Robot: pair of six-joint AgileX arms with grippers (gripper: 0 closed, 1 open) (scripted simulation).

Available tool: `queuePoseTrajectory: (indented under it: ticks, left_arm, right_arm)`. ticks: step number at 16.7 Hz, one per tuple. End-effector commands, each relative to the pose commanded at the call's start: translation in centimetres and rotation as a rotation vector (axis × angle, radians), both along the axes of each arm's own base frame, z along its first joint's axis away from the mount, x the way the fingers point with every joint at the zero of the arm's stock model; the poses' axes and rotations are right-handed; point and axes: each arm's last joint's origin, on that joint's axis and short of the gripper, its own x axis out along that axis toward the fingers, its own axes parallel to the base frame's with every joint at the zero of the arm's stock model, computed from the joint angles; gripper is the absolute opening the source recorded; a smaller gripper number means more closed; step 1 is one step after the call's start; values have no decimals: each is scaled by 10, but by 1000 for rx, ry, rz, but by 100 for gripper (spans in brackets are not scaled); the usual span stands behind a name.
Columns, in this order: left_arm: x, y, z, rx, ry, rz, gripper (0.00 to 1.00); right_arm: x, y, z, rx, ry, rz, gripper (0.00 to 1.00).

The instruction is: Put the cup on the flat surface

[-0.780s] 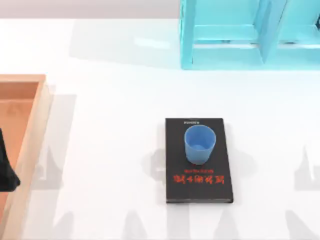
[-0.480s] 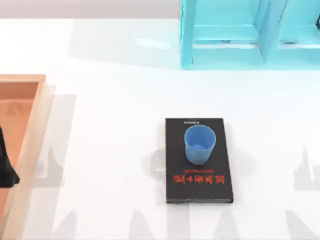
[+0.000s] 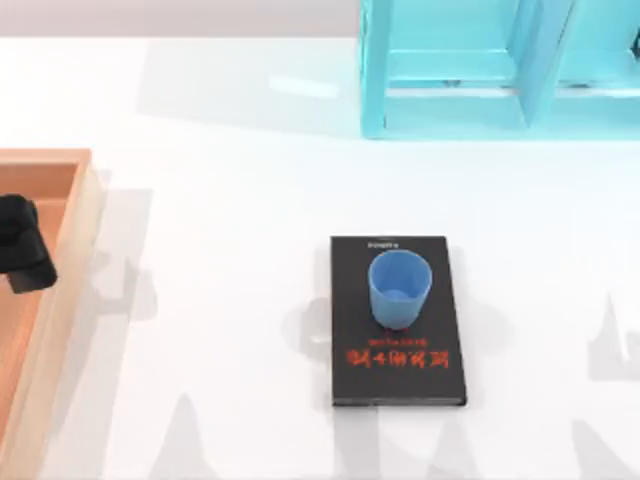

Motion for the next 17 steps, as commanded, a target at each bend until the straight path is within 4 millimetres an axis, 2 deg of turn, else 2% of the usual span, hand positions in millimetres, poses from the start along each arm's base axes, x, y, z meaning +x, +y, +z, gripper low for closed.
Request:
queuePoseTrajectory:
  ticks: [3,5,7,10,12,14,17]
  left_arm:
    - [44,-21,20,-23,288,4,100]
    - [77,-43,27,-9,480,8,100]
    - [110,-72,27,28,655,13,100]
    - [151,-127,20,107,857,15,100]
    - [170,-168,13,158,944,10,100]
    - [180,-209,6,198,993,-4,100]
    - [181,-268,2,223,1008,-46,100]
  right_arm:
    - [0,0,0,0,0,0,100]
    - [0,0,0,0,0,0,100]
    - [0,0,0,0,0,0,100]
    - [0,0,0,0,0,0,100]
    - [0,0,0,0,0,0,100]
    - [0,0,0,0,0,0,100]
    - [0,0,0,0,0,0,100]
